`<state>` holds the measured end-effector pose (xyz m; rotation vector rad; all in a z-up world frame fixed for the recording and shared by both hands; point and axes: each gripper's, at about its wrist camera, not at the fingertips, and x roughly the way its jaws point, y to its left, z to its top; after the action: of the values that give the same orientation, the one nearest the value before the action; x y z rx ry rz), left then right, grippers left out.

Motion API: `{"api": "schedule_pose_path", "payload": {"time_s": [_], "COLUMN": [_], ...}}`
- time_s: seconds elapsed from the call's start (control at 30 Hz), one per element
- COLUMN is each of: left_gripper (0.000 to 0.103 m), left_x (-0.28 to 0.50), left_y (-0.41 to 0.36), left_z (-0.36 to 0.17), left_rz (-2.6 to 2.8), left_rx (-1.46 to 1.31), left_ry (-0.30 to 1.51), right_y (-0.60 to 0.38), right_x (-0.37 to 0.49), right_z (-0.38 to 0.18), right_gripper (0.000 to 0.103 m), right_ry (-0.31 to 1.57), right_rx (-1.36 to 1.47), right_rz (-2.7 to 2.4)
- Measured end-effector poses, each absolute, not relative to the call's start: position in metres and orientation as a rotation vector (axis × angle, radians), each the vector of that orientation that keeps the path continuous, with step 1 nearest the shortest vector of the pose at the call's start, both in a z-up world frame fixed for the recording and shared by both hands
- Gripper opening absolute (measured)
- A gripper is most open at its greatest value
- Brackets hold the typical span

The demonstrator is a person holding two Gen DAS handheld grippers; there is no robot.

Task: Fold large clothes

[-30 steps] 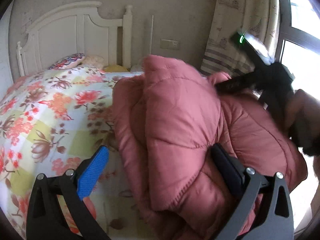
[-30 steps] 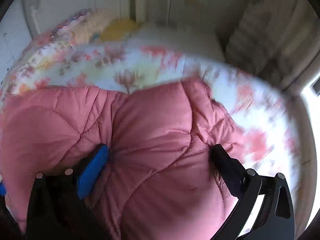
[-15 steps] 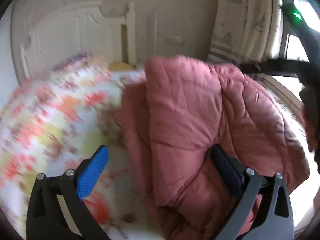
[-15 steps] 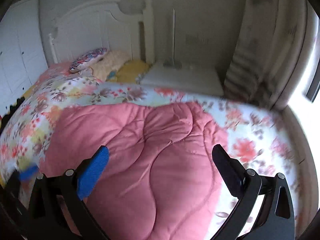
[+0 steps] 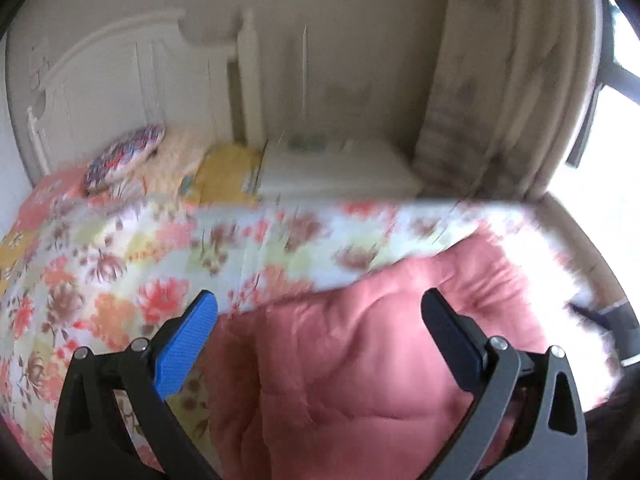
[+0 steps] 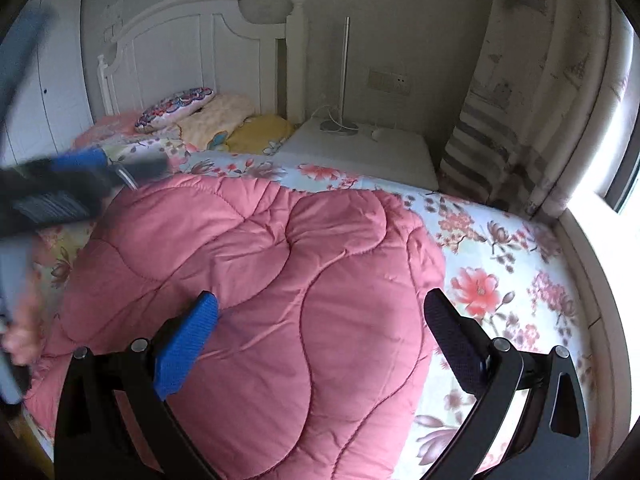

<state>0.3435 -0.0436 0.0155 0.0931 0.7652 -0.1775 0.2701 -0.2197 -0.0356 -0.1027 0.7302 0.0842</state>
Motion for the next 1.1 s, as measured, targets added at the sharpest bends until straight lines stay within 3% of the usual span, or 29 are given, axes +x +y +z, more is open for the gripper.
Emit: {"api": "schedule_pose_path", "payload": {"time_s": [0.1,0.17,0.23,0.8,0.93,1.1], "left_gripper": [0.101,0.101,0.101,0.101,0.101,0.101], "left_x": [0.366,0.371,0.372,0.368,0.356,0.284], "left_y": [-0.022,0.004,0.004,-0.011,-0.009,0.010], "left_z": [-0.056,-0.060,-0.063,-0.056,-0.029,0.022], "left_rz": [-0.202,-0.225,-0.244,-0.191,-0.163,-0.126], "left_rx": [-0.019,-0.163,-0.117,0.015,0.054,0.008], "left_ry": [0.859,0.879,0.877,0.847,0.867,0.688], "right_y": [-0.215,-0.215,-0.213,-0.217,-0.220,-0.229], "right_x": [0.288,0.294,0.295,0.292,0.277,0.196], "right_z": [-0.067,-0.085,-0.087,-0.087,-0.061,-0.019], "right_gripper": [0.099,0.099,0.099,0.099,0.099,0.099], "right_ry": [0.828,0.834,0.828,0.820,0.857,0.679], "right_rx": [-0.109,-0.090,-0.087,-0.093,-0.088,-0.034], "right_rz": [0.134,0.151,0.148,0.146,0.111,0.158]}}
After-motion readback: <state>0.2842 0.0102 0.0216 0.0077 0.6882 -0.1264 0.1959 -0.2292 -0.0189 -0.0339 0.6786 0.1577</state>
